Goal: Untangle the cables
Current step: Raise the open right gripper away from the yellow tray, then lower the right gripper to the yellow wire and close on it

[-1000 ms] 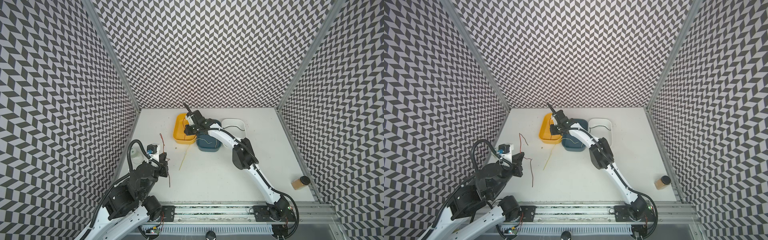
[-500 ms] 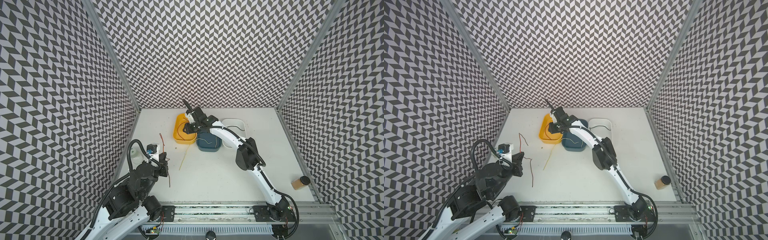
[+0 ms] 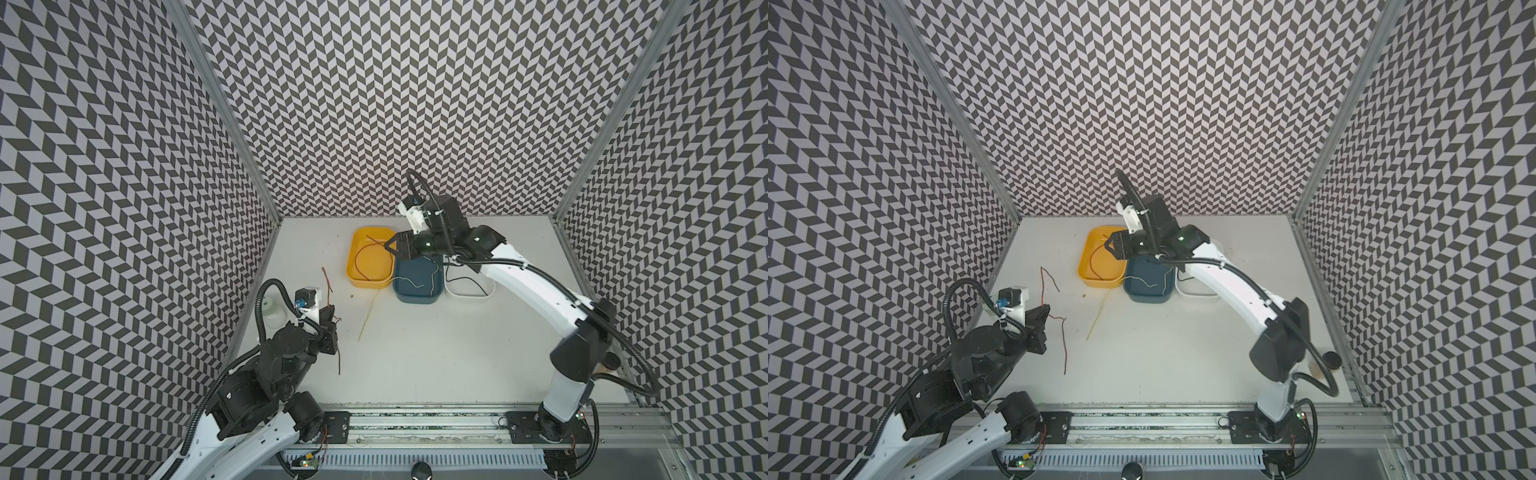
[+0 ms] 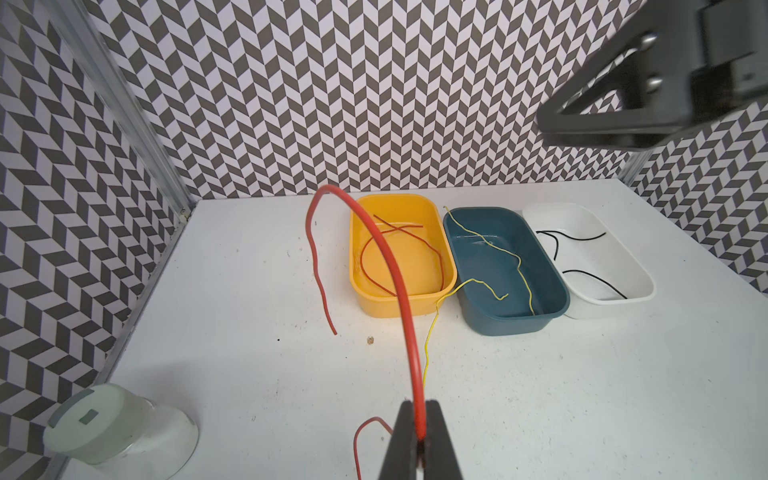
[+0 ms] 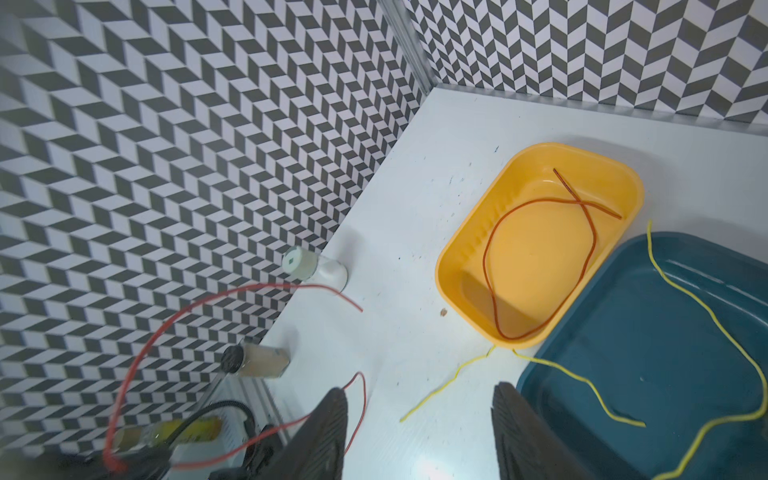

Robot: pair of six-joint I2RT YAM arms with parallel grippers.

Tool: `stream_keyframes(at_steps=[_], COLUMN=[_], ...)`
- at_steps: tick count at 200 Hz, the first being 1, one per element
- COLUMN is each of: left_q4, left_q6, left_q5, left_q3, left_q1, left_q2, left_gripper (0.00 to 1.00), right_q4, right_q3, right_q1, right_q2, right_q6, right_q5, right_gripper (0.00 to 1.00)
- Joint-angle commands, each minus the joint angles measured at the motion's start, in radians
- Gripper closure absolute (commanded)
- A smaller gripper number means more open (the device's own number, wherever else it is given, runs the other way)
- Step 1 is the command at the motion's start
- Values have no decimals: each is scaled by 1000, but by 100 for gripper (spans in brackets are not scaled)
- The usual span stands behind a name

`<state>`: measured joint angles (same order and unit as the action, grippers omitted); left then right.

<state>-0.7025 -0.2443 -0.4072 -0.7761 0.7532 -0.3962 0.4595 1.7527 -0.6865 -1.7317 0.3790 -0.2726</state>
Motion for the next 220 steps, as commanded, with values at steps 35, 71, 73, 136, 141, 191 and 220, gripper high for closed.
stream_keyframes(at_steps=[35,71,73,136,141,191,220], left_q4=[14,14,14,14,16,18,19], left_q6=[-9,-9,-8,-8,-7,-7,-7], left_q5=[7,7,7,-1,-1,4,3], left_q3=[7,9,8,11,11,9,12], left_q1=[-5,-5,-5,-5,-5,-5,-5], left_q2=[-7,-4,-4,7,5,0,5], left_gripper=[100,100,100,100,100,100,100], right_q4=[-316,-434,-434,-626,-637,-632,-597], right_q3=[-442,-499,-494,-455,-449,-338,-298], right_q1=[-144,-173,-171,-174,-174,-174,-173], right_q2=[114,22,13,-208,-222,-350,-395], right_q6=[86,173,174,253,255,240,247], right_q5=[81,113,112,181,187,221,262], right_gripper=[42,41,41,41,41,42,43])
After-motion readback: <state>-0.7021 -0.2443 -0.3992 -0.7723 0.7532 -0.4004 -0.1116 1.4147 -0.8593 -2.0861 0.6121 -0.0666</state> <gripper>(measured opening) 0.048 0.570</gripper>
